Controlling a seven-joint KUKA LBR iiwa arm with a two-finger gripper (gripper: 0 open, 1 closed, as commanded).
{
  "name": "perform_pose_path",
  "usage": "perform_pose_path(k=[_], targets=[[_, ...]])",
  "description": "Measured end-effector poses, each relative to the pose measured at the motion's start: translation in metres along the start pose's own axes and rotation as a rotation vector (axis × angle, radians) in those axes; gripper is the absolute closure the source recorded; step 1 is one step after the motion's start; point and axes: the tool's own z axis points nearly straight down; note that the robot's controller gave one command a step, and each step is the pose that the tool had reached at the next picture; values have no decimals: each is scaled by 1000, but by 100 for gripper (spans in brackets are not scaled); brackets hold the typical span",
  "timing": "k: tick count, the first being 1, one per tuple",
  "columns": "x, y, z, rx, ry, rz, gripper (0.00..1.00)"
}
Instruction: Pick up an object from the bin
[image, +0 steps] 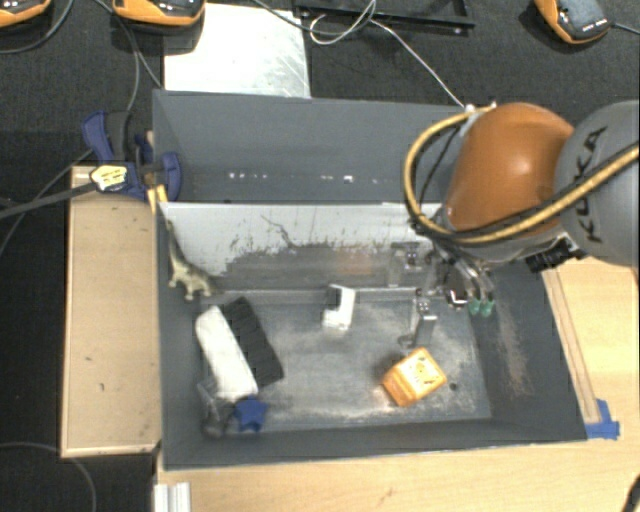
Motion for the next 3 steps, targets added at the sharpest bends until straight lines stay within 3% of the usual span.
perform_pose_path(k=[1,2,3], targets=[[-2,0,-5,0,-9,1,0],[29,0,54,0,-8,-93,0],[65,-53,90,1,-11,-119,0]])
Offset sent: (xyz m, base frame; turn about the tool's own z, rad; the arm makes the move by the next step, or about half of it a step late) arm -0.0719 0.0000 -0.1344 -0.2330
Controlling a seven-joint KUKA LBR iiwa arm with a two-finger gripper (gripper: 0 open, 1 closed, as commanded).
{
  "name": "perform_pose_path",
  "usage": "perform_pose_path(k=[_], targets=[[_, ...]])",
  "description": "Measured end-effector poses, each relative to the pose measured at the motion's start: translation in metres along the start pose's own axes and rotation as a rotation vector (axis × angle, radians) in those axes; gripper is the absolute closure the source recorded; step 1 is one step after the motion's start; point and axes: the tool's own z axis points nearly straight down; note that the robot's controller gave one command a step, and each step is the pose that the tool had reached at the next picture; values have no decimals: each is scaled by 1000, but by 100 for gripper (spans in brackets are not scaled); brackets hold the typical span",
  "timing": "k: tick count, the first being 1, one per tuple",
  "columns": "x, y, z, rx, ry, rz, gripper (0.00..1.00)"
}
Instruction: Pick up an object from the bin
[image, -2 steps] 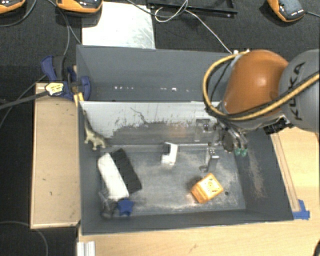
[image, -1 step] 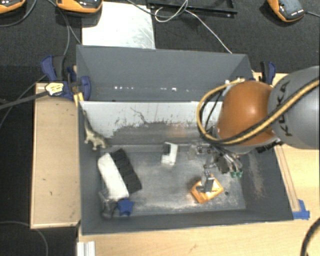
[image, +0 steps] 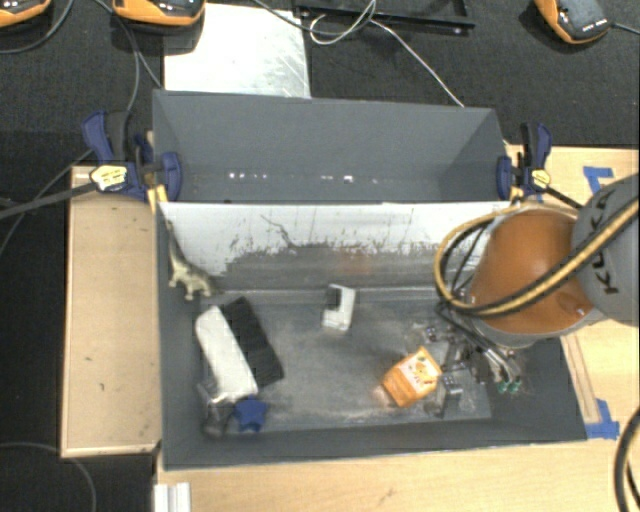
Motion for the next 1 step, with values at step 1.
perform_pose_path(k=[1], targets=[[-11,-7,24,0,-1,220,0]])
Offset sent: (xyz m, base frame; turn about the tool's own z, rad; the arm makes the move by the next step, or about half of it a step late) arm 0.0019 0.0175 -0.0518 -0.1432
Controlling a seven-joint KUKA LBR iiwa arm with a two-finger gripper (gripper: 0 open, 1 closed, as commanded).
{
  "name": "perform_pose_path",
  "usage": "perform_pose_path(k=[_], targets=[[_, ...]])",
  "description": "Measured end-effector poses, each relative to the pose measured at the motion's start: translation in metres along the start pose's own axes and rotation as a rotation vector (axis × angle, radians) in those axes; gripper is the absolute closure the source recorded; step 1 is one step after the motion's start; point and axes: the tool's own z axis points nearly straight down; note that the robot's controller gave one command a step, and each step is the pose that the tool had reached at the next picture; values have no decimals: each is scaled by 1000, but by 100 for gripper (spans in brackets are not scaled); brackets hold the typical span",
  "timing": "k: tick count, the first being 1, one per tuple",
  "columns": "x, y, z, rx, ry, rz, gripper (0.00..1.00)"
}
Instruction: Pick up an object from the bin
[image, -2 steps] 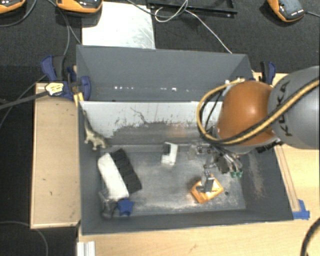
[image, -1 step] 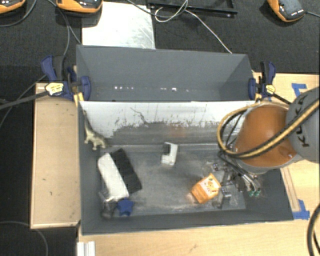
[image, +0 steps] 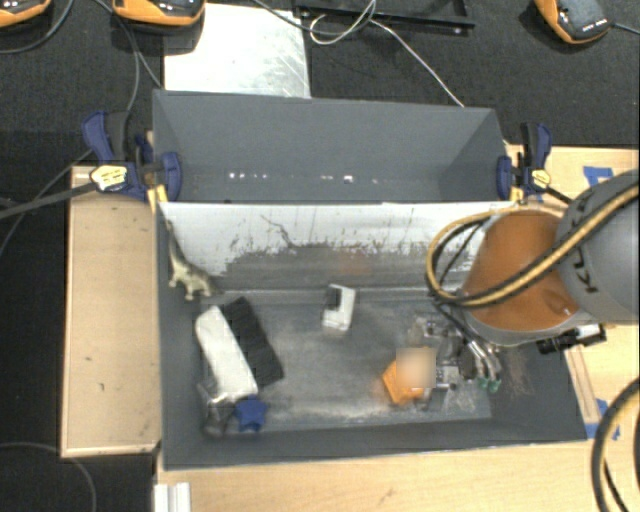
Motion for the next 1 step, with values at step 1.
perform_pose_path(k=[1], targets=[[12,22,28,-1,1,-363,100]])
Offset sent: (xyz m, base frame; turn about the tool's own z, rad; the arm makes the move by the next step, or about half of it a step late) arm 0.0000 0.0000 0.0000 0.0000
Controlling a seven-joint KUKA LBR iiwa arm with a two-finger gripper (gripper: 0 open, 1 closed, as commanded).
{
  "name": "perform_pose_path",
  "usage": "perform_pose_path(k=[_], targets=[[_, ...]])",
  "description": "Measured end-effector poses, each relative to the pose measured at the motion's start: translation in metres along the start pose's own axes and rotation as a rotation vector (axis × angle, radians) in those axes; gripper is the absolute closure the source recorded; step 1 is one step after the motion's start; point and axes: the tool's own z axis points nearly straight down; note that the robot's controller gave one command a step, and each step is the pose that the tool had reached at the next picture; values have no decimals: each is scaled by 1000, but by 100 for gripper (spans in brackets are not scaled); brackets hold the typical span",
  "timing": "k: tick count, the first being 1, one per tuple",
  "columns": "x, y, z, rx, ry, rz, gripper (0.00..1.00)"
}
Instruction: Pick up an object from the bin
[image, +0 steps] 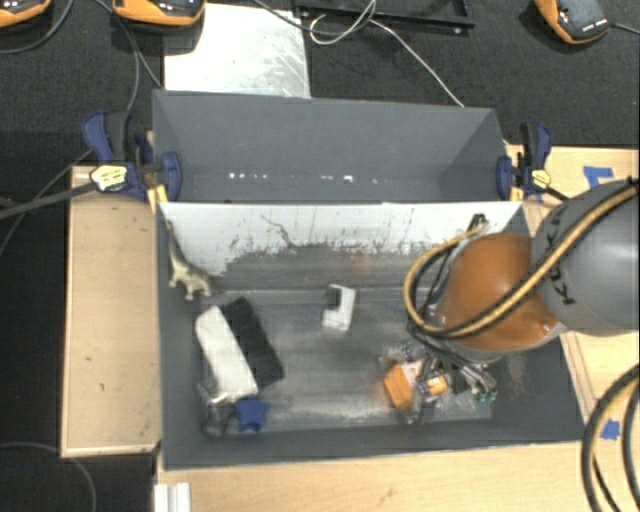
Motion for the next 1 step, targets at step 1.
perform_pose_path(k=[1], targets=[[0,0,0,0,0,1,100]])
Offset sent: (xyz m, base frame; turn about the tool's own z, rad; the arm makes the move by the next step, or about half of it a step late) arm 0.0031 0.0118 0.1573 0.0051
